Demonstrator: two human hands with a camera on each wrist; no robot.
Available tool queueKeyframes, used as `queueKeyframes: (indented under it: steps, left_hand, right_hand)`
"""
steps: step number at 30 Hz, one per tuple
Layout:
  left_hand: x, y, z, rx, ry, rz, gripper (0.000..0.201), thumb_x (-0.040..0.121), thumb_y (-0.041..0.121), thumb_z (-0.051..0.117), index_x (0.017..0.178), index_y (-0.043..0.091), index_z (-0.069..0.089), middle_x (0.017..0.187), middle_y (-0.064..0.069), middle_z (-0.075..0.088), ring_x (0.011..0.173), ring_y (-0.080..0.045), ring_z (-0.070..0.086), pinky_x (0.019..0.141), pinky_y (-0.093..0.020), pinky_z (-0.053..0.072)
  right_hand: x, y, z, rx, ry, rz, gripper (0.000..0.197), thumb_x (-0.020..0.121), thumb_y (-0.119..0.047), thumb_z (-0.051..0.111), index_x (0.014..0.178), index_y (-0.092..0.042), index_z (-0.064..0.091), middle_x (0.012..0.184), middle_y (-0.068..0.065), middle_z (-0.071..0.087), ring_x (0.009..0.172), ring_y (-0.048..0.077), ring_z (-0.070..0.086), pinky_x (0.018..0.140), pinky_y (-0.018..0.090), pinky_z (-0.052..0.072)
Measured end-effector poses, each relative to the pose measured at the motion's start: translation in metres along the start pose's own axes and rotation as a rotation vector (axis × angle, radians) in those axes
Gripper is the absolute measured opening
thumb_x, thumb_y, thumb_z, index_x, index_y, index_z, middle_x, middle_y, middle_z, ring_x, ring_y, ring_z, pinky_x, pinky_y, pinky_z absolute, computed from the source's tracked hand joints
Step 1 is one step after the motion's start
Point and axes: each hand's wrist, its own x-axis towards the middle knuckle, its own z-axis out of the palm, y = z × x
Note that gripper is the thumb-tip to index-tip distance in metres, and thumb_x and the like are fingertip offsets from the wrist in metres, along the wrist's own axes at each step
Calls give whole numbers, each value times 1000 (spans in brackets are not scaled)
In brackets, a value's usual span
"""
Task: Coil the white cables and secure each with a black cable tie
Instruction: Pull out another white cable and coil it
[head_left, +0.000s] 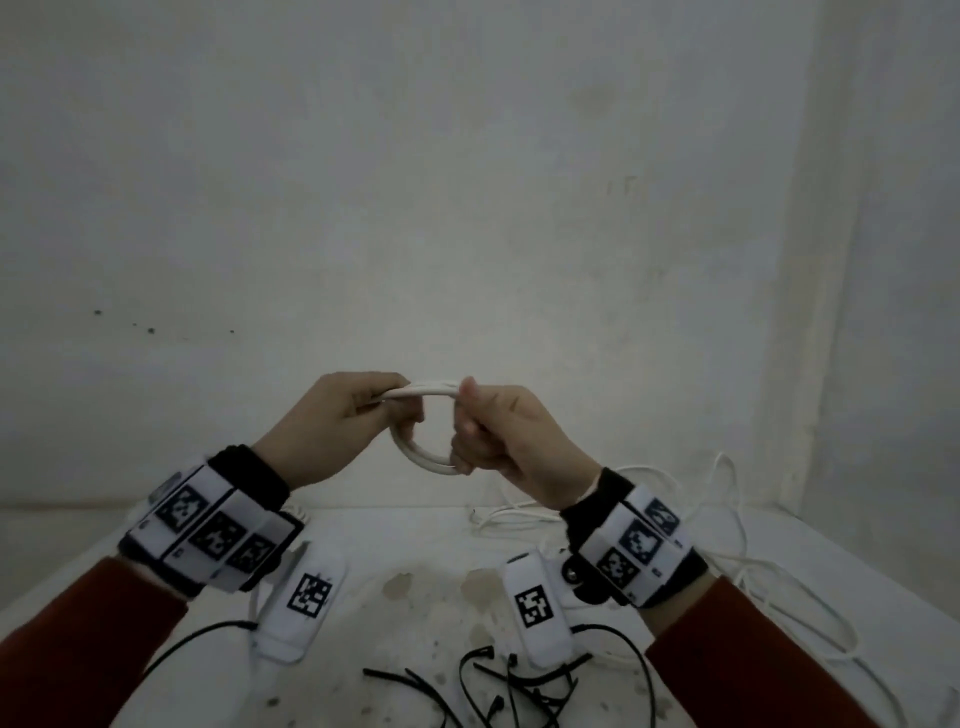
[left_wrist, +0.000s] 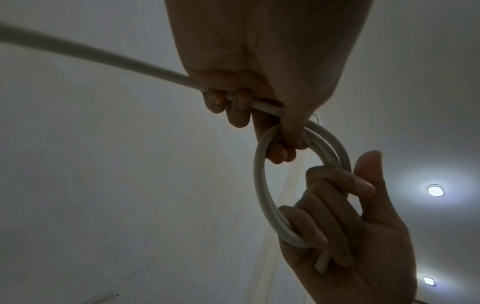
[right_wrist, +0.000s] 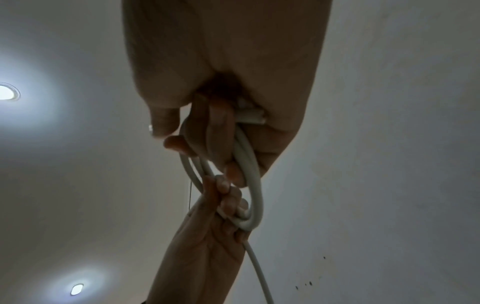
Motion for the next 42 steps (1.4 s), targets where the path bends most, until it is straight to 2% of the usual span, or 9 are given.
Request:
queueKeyframes:
  steps: [6, 14, 20, 22, 24, 27, 33, 38, 42]
  left_hand:
    - [12, 5, -4, 89, -52, 88, 32, 92, 48, 38, 78, 36, 64, 71, 10, 62, 64, -5, 54, 63, -19, 40]
    - [11, -25, 11, 206, 83, 11, 22, 101, 24, 38, 101, 29, 59, 62, 5, 48, 56, -7, 46, 60, -22, 39]
    - [-12, -60, 20, 579, -56, -174, 32, 101, 21, 36, 129, 25, 50, 112, -3, 64, 92, -25, 61, 76, -42, 51]
    - [-22, -59, 26, 725, -82, -81, 35, 95, 12, 52, 128, 20, 52, 111, -3, 64, 86, -24, 65, 64, -39, 54]
    - [-29, -53, 33, 858, -115, 123, 50, 65, 3, 82, 110, 16, 64, 85, 1, 68, 56, -17, 63, 36, -28, 47]
    - [-32, -32, 36, 976, -128, 344, 47, 45, 7, 91, 86, 16, 71, 63, 5, 61, 41, -15, 54, 31, -20, 34]
    - [-29, 8, 19, 954, -170, 495, 13, 75, 11, 72, 84, 19, 67, 68, 5, 62, 57, -18, 57, 52, -23, 41]
    - [-16, 21, -5, 1014, -147, 562, 19, 87, 22, 46, 84, 20, 64, 71, 6, 61, 63, -20, 55, 57, -28, 36]
    - [-4, 25, -21, 965, -74, 546, 27, 92, 29, 41, 84, 18, 65, 70, 4, 63, 62, -23, 56, 56, -28, 40]
  right_hand:
    - [-9, -10, -23, 56, 48, 150, 46, 90, -45, 44, 53, -21, 32, 41, -7, 19, 36, 10, 16, 43, 24, 22]
    - [-23, -22, -49, 712, 26, 19, 48, 99, -40, 34, 57, -18, 41, 41, -6, 15, 34, 13, 12, 40, 24, 26]
    - [-29, -34, -63, 790, 400, -336, 41, 98, -29, 33, 61, -17, 48, 44, -6, 27, 38, 10, 22, 47, 23, 34]
    - [-27, -34, -69, 810, 447, -387, 30, 94, -24, 34, 69, -15, 49, 49, -4, 34, 42, 10, 30, 53, 25, 35]
    - [-22, -29, -72, 793, 495, -377, 26, 95, -24, 33, 75, -15, 48, 55, -4, 38, 47, 11, 36, 60, 26, 33]
    - [-12, -19, -74, 669, 570, -357, 22, 97, -27, 36, 83, -15, 48, 58, -6, 45, 50, 9, 43, 65, 25, 33]
    - [-4, 0, -71, 169, 654, -269, 16, 100, -14, 45, 86, -8, 50, 68, 0, 60, 56, 16, 55, 61, 27, 50]
    - [-11, 11, -57, -610, 392, -71, 11, 98, -12, 51, 87, -8, 51, 81, 7, 73, 58, 21, 65, 57, 27, 50]
    - [-21, 11, -44, -719, 117, 63, 15, 98, -11, 50, 85, -5, 52, 68, 4, 69, 57, 22, 64, 56, 31, 51]
